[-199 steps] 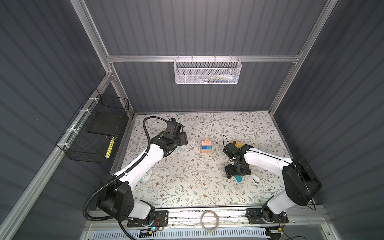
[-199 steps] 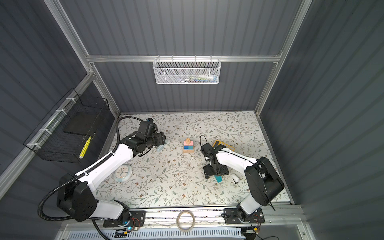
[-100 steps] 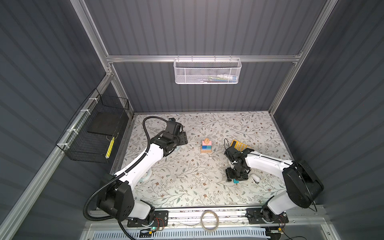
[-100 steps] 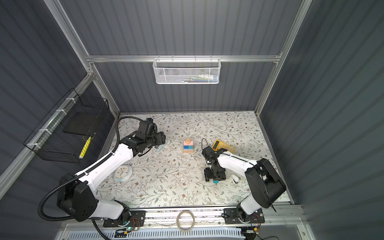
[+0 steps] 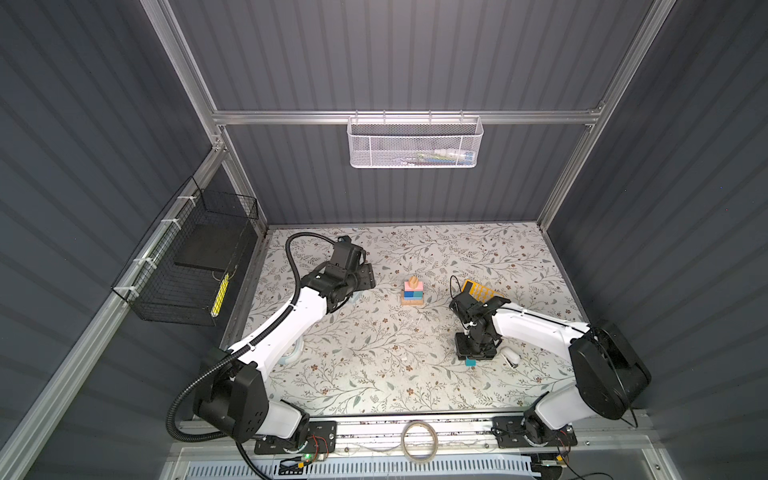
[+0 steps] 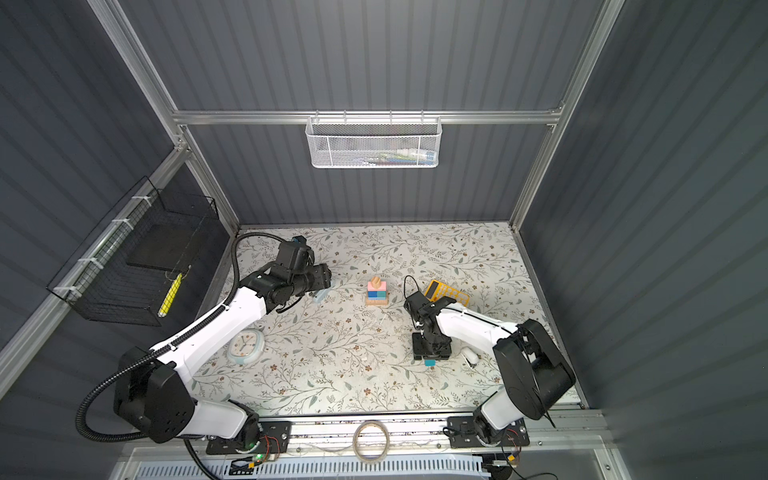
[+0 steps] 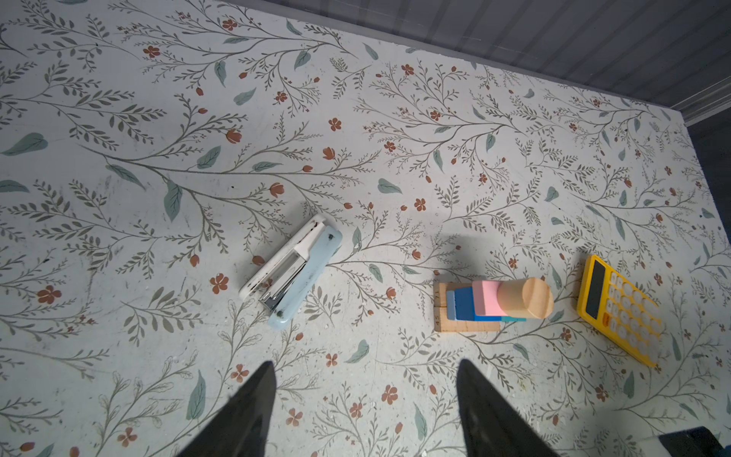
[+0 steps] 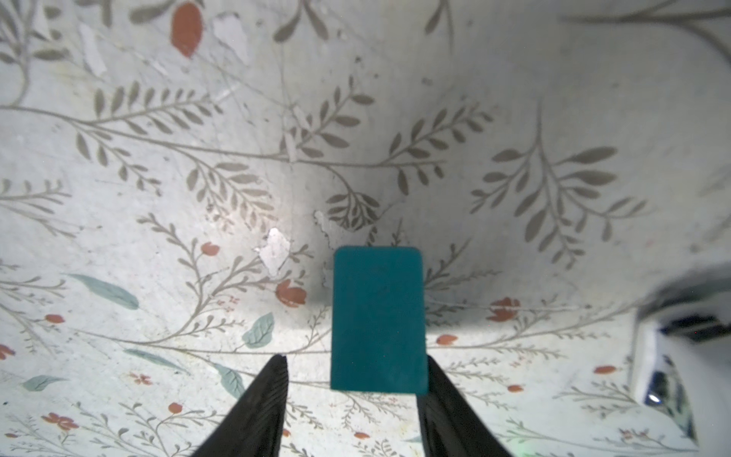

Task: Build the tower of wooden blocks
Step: 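Lift the teal block off the table with the right gripper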

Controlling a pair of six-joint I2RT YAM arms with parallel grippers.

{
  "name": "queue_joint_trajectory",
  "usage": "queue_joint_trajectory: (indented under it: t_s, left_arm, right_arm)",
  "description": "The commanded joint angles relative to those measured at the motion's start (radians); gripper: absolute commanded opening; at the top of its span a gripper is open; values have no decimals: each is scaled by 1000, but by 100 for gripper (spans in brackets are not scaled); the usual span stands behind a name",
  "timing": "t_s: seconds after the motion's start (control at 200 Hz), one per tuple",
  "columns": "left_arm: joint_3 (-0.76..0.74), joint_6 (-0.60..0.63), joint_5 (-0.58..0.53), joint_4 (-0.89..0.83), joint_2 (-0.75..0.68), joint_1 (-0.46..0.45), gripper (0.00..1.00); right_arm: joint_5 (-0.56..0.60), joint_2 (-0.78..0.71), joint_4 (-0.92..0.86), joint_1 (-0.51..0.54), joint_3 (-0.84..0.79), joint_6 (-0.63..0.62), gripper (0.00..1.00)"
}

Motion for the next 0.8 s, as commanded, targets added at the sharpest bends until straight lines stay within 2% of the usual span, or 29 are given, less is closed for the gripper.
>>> queue_joint_trajectory:
  t_s: [0.0, 0.605, 0.795]
  left_arm:
    - [0, 17, 14, 9, 7, 9, 72]
    - [1, 21, 18, 9, 9, 12, 72]
    - [2, 21, 20, 9, 13, 13, 72]
  right_arm:
    - [27, -10, -21, 4, -4, 18, 49]
    - [47, 38, -9, 3, 13, 23, 37]
    - [55, 53, -7, 4, 26, 16, 31]
